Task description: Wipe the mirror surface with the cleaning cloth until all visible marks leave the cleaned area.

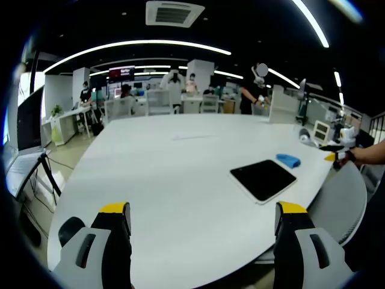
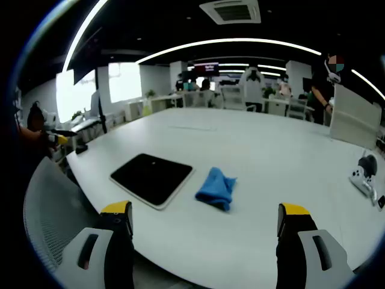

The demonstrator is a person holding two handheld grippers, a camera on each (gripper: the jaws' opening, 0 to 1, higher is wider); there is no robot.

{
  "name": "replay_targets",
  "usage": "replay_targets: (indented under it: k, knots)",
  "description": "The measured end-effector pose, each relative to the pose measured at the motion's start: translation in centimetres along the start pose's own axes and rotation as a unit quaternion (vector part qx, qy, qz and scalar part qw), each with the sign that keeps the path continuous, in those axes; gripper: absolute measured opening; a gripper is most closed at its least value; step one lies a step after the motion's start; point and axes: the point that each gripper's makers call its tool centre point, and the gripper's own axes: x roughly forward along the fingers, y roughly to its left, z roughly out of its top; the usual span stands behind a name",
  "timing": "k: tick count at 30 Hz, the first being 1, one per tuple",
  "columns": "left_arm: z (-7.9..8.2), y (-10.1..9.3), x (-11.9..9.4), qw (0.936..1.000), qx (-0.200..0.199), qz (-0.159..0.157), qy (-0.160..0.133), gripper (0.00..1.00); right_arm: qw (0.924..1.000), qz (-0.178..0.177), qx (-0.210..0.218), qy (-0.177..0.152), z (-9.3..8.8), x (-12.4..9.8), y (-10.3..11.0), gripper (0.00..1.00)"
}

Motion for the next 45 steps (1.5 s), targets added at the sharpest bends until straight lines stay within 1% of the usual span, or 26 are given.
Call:
replay_targets:
  k: [2, 3, 4, 6, 7, 9, 11, 14, 18, 22, 28, 30, 31, 33, 36, 42, 45]
  knots:
    - [0.7, 0.0, -0.2, 1.0, 0.005, -0.002, -0.006, 1.0, 1.0, 0.002, 0.008, 0.001, 0.4, 0.2, 0.5, 1.0]
    - [0.8, 0.0, -0.3, 1.0, 0.005, -0.002, -0.007, 1.0, 1.0, 0.006, 0.007, 0.001, 0.5, 0.3, 0.6, 1.0]
    - [1.0, 0.1, -0.3, 0.9999, 0.005, -0.001, -0.01, 1.0, 0.9999, 0.01, -0.002, 0.002, 0.5, 0.5, 0.8, 1.0]
    - [0.9, 0.3, -0.3, 0.9999, 0.002, 0.003, -0.012, 1.0, 0.9999, 0.01, -0.012, 0.005, 0.6, 0.9, 0.7, 1.0]
    - [0.7, 0.5, -0.2, 0.9999, -0.005, 0.003, -0.011, 1.0, 0.9999, 0.007, -0.011, 0.004, 0.7, 1.0, 0.6, 1.0]
    - [0.2, 0.6, -0.1, 1.0, 0.0, 0.002, -0.003, 1.0, 1.0, 0.001, 0.007, -0.004, 1.0, 1.1, 0.5, 1.0]
    - [0.1, 0.7, -0.2, 1.0, 0.002, 0.002, -0.001, 1.0, 0.9999, 0.005, 0.008, -0.007, 1.2, 1.1, 1.1, 1.0]
    - [0.2, 0.8, -0.4, 1.0, -0.005, 0.005, -0.005, 1.0, 0.9999, 0.011, -0.007, 0.004, 0.5, 1.3, 1.8, 1.0]
    - [-0.3, 1.0, -0.6, 1.0, -0.001, 0.004, 0.001, 1.0, 0.9999, 0.006, 0.01, 0.003, 0.1, 1.3, 1.6, 1.0]
    - [-0.4, 1.3, -1.0, 0.9999, -0.005, 0.009, -0.002, 1.0, 0.9999, 0.013, 0.004, 0.002, 0.2, 1.4, 2.1, 1.0]
    - [-0.7, 0.9, -2.0, 0.9996, -0.013, 0.024, -0.006, 1.0, 0.9996, 0.026, 0.003, 0.007, -0.2, 2.0, 2.7, 1.0]
    - [-0.9, 0.6, -2.3, 0.9995, -0.013, 0.028, -0.007, 1.0, 0.9996, 0.028, 0.003, 0.009, -0.4, 2.1, 2.7, 1.0]
    - [-1.1, 0.5, -2.4, 0.9995, -0.013, 0.029, -0.006, 1.0, 0.9995, 0.027, -0.004, 0.014, -0.6, 2.0, 2.6, 1.0]
    - [-1.5, 0.3, -2.6, 0.9993, -0.016, 0.033, -0.003, 1.0, 0.9995, 0.028, 0.0, 0.012, -0.7, 2.1, 2.5, 1.0]
    - [-2.0, 0.3, -2.6, 0.9992, -0.018, 0.036, 0.002, 1.0, 0.9997, 0.021, 0.001, 0.014, -1.0, 1.9, 2.1, 1.0]
    - [-1.1, -0.1, -1.8, 0.9994, -0.01, 0.033, 0.002, 1.0, 0.9998, 0.019, 0.002, 0.011, -0.9, 1.8, 2.1, 1.0]
    - [-0.4, -0.1, -1.4, 0.9995, -0.006, 0.031, -0.001, 1.0, 0.9997, 0.021, 0.005, 0.009, -0.9, 1.8, 2.1, 1.0]
